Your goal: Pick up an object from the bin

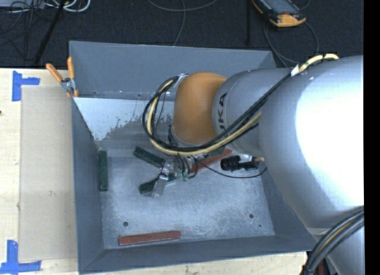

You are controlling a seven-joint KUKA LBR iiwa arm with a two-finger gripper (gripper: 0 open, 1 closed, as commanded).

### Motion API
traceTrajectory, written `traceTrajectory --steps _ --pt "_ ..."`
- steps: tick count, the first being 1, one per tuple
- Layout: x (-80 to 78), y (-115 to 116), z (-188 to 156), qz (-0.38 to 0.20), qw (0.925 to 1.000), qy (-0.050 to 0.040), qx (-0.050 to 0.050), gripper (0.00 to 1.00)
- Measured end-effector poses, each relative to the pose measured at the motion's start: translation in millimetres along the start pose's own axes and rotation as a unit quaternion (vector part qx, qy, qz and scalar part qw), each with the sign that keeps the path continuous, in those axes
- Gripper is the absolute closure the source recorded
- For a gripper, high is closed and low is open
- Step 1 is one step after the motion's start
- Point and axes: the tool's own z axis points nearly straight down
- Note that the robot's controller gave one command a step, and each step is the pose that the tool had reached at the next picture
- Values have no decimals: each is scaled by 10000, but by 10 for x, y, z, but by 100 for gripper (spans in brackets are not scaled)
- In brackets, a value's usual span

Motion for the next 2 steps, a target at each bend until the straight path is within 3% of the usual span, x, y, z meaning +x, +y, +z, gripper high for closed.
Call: traceTrajectory --steps 1,2 --pt "-12 -21 -1 -6 10000 -6 15 100" --pt "-59 -203 -1394 -226 9997 -35 1 100"
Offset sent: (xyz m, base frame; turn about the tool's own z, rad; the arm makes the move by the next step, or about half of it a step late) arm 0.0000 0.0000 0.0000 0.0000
